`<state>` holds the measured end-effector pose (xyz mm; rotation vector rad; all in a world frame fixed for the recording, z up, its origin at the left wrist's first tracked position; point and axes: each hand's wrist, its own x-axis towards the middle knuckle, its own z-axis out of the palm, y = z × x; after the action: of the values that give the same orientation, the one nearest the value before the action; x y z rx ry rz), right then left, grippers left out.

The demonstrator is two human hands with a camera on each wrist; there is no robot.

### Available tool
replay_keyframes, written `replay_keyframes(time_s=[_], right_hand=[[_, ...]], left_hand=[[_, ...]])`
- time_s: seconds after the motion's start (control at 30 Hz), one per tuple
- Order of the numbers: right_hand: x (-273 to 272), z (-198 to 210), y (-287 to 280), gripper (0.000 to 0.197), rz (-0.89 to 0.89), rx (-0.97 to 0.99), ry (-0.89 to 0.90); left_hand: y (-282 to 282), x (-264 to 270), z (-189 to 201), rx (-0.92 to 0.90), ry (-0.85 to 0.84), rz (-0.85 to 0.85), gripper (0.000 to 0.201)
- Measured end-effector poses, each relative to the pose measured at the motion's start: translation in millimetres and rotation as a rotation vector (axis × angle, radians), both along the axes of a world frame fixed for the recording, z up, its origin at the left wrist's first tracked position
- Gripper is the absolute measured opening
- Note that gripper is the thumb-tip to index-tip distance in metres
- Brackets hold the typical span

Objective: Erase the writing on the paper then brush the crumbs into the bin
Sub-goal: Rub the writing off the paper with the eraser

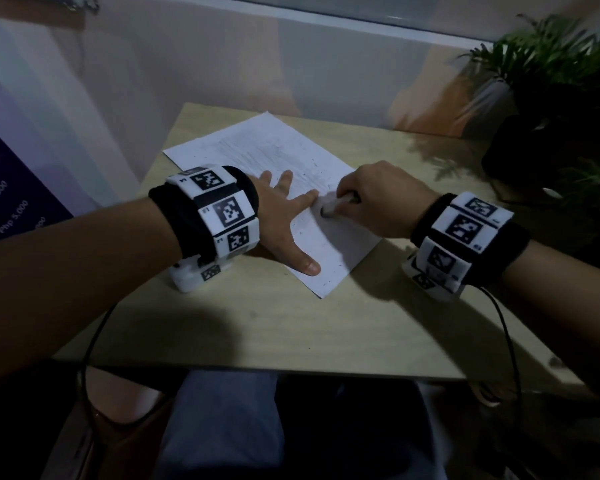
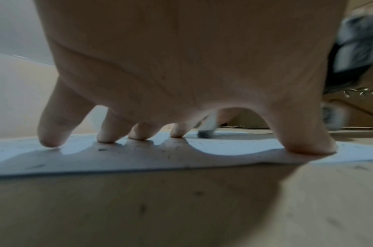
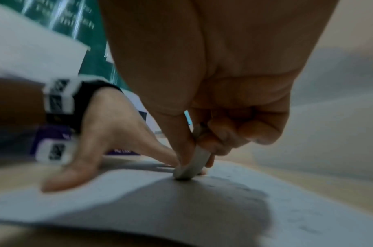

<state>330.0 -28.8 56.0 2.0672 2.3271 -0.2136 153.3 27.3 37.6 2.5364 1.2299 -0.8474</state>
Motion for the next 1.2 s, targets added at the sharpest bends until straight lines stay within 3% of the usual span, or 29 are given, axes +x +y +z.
replay_keyframes(time_s=[0.1,0.2,0.27,0.37,0.47,0.53,0.6,0.77,1.0,1.13,1.2], right_hand=[[-17,-8,-13,0.024,0.069,0.098,-0.093],[-27,-4,-24,0.017,0.180,0.039,0.031],[-17,-1,-14,0.021,0.113,-0.008,0.057],[-3,-7,-5,0.027,-0.015,0.048,-0.069],[-22,-13,-17,0.018,0.085,0.136,-0.101],[-30,-8,-23,0.017,0.153,0.080,-0.045],[-24,1,-17,0.013,0.108,-0.026,0.024],[0,-1,4,0.034,-0.062,-0.024,-0.087],[-13,-3,-12,0.032,0.088,-0.027,0.035],[1,-4,3,0.039,-0.063,0.022,-0.003],[-7,-9,-3,0.036,-0.049,0.083,-0.066]], left_hand=[[-2,0,2,-0.002,-0.004,0.002,0.138],[-3,1,2,-0.002,-0.017,0.003,0.137],[-2,0,2,-0.001,-0.009,0.001,0.138],[0,0,0,0.004,0.004,-0.001,0.139],[-1,0,1,-0.004,-0.013,-0.001,0.140],[-2,0,1,-0.003,-0.022,-0.001,0.139],[-2,0,1,0.002,-0.012,-0.006,0.137],[3,-1,6,0.010,0.043,-0.046,0.131],[3,0,7,0.042,0.069,-0.077,0.128],[3,0,6,0.028,0.065,-0.066,0.130],[3,-1,6,0.023,0.051,-0.064,0.130]])
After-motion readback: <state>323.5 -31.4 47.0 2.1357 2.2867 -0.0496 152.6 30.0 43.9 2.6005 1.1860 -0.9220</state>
